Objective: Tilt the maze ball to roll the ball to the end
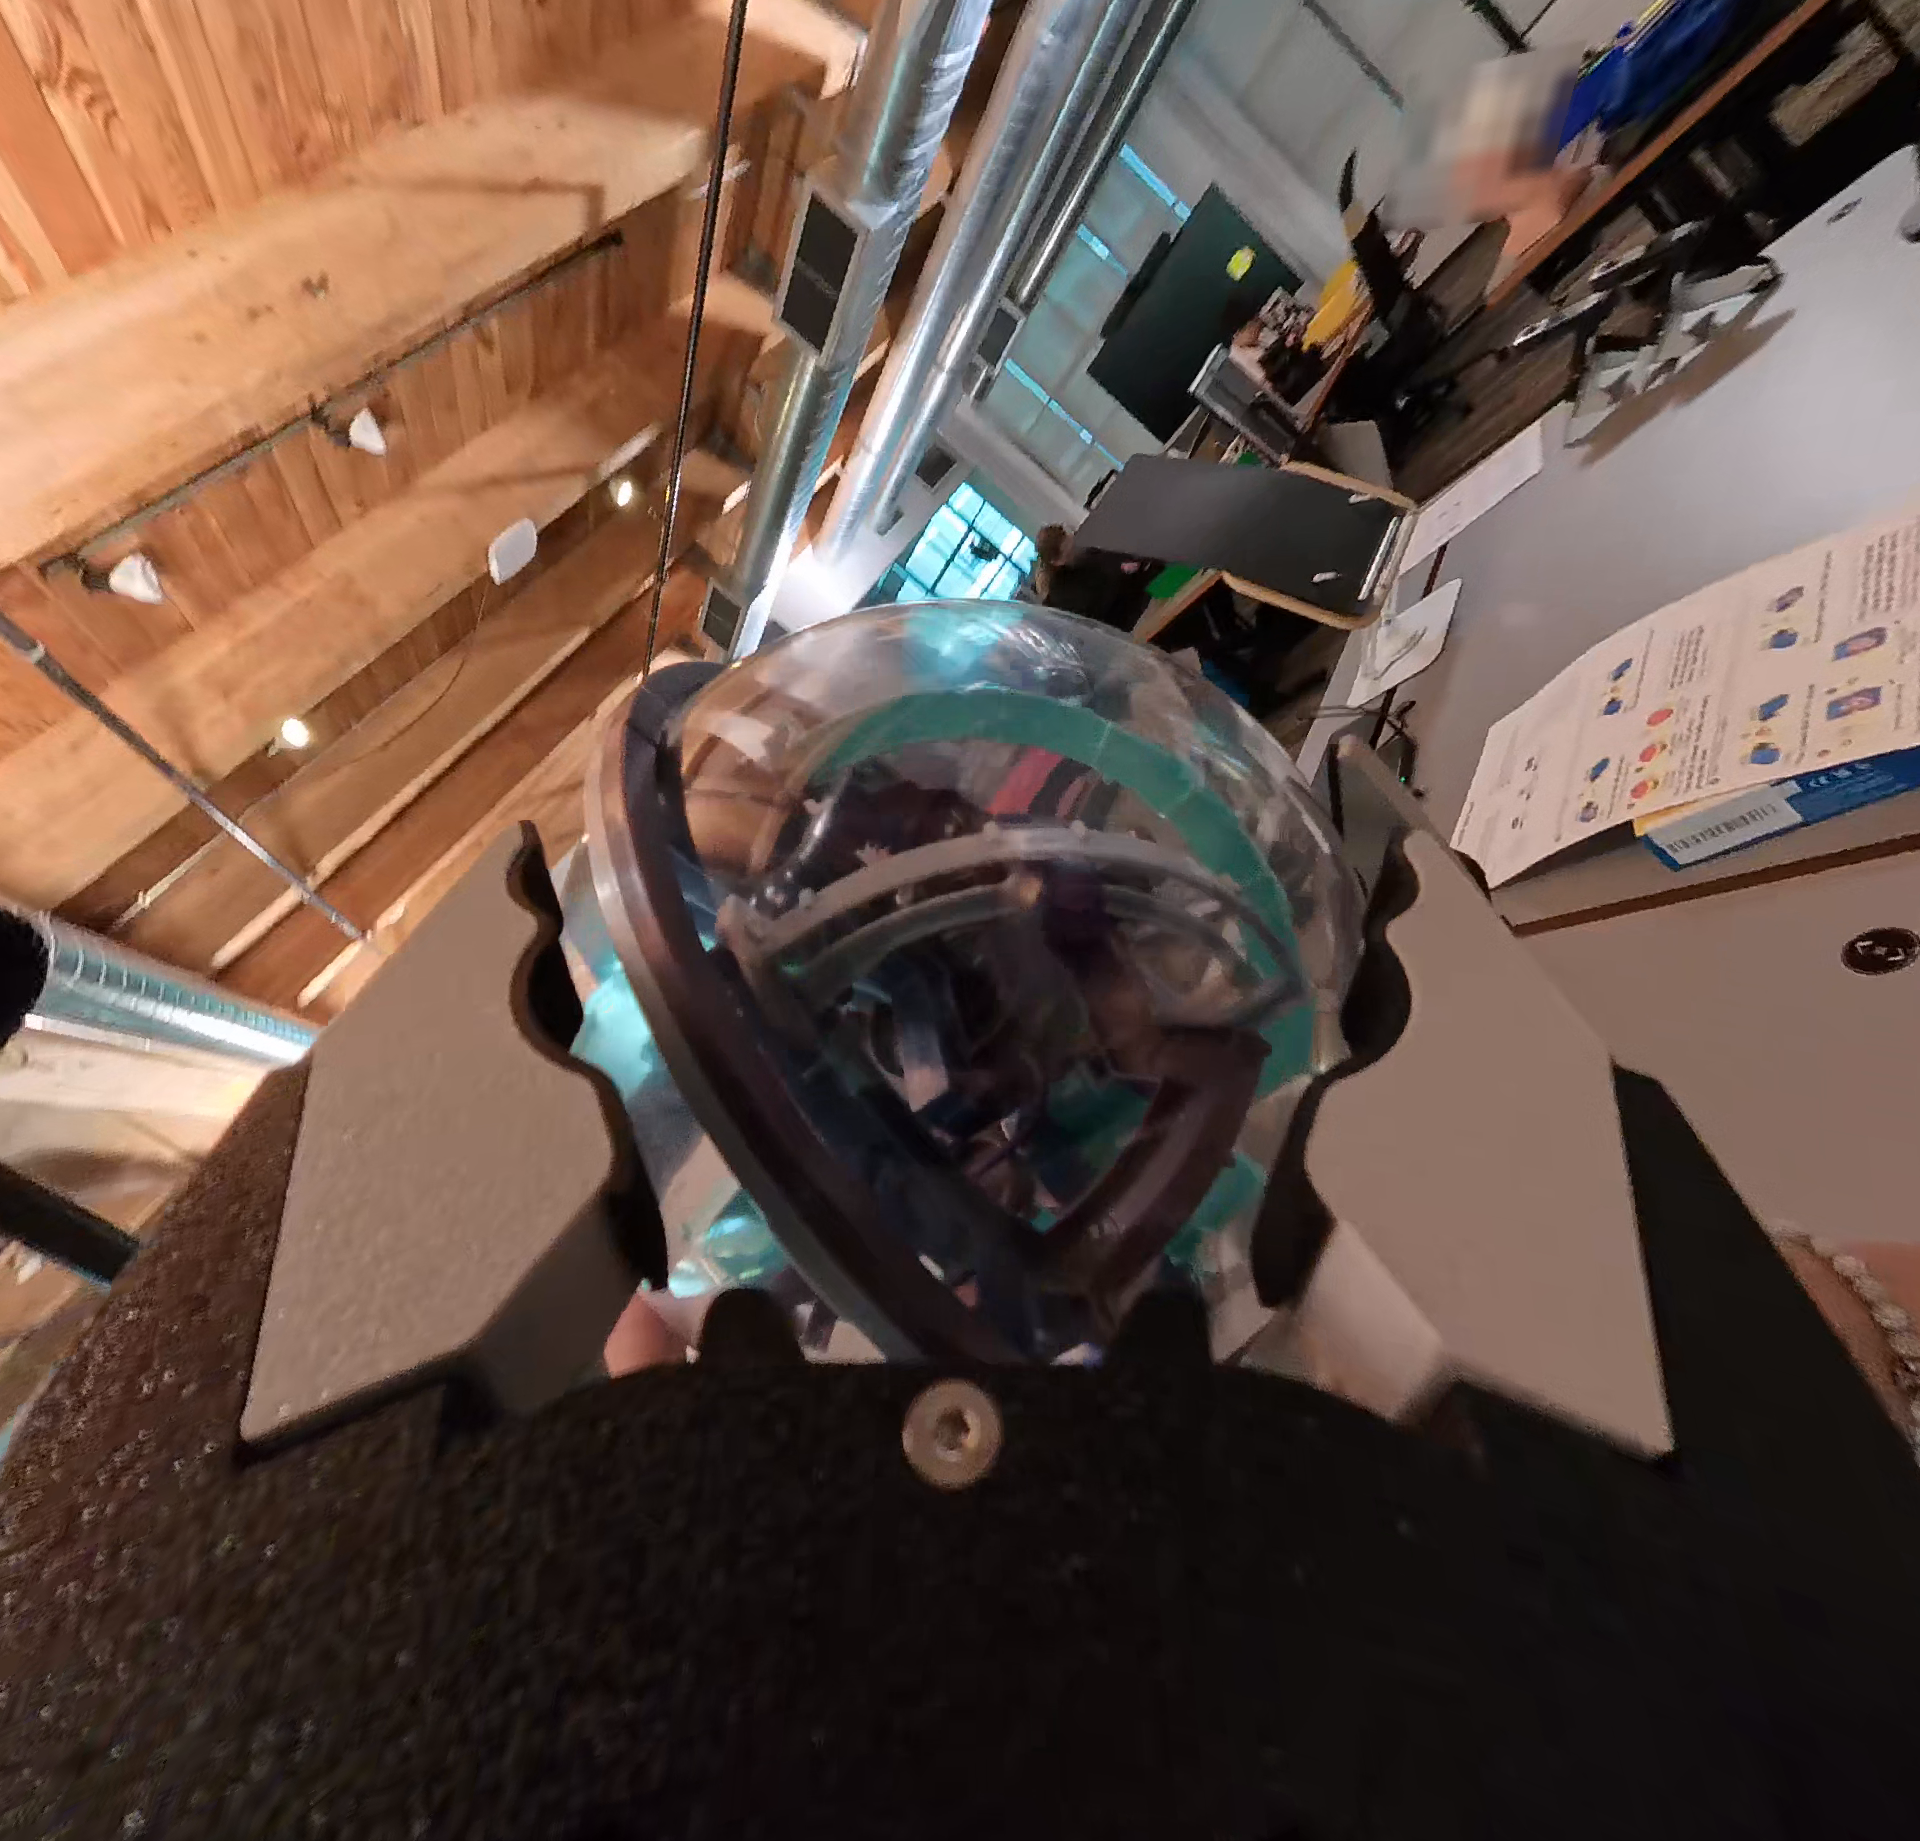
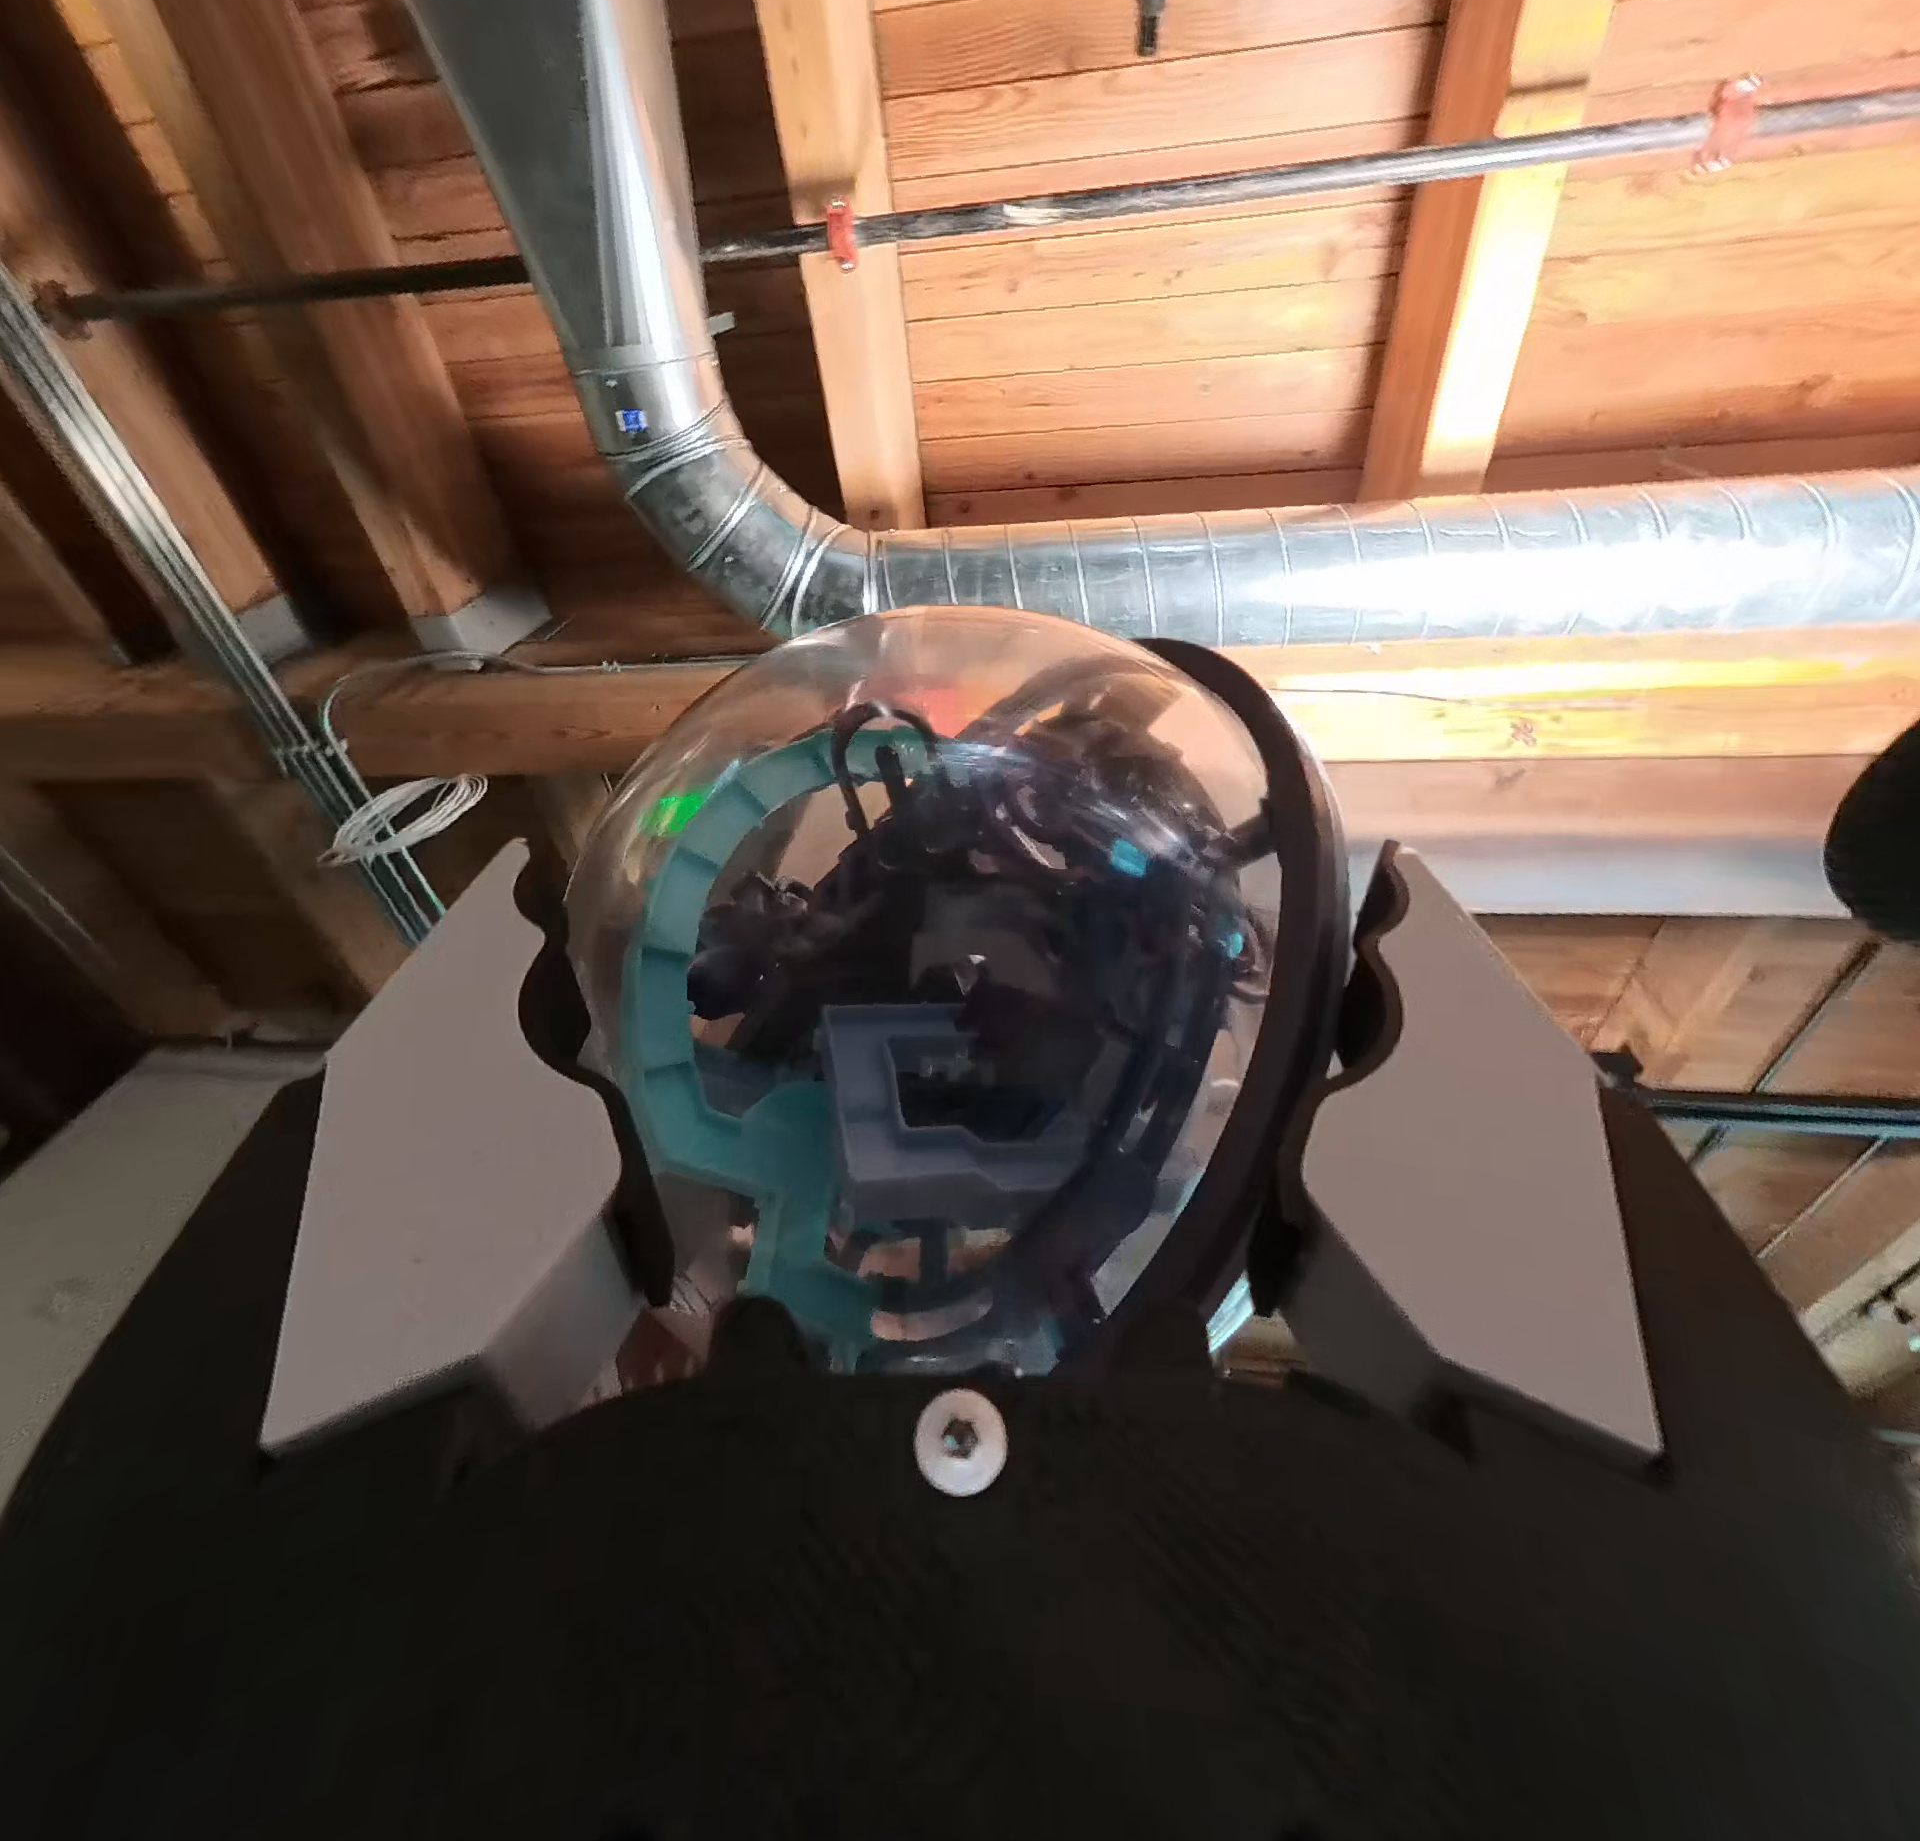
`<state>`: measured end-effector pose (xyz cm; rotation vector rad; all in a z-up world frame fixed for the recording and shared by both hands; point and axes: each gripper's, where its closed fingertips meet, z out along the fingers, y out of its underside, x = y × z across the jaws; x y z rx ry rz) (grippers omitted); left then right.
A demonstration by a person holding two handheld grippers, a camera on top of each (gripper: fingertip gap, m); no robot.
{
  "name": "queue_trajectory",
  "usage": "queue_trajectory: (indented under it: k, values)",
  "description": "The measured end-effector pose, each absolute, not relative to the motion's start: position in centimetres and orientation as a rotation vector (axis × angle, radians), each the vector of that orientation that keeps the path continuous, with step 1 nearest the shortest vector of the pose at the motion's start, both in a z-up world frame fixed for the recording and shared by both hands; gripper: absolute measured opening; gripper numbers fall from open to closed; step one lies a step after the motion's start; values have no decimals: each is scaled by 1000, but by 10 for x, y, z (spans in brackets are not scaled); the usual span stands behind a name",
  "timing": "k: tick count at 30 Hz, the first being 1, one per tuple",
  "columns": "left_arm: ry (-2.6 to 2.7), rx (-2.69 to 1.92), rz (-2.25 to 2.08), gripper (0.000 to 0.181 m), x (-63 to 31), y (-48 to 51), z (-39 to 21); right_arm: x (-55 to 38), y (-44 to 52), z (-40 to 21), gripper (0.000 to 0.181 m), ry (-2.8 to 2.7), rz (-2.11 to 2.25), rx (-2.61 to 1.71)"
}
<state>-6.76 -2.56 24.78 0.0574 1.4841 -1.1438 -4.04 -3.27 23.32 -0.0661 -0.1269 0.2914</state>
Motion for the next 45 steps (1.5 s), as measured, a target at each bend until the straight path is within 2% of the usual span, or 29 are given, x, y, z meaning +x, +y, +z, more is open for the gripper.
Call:
queue_trajectory:
  k: [7, 14, 29, 45]
  values:
    - [1323, 418, -1170, 146, -109, -46, 246, -81, -57, 239, 145, -366, 102, -59]
    - [1235, 581, -1173, 144, -139, -59, 248, -109, -72, 243, 146, -467, 7, -29]
    - [1177, 610, -1226, 146, -153, -58, 262, -126, -75, 258, 145, -493, -65, -47]
    - [965, 574, -1573, 146, -166, -24, 280, -147, -52, 279, 144, -516, -270, -283]
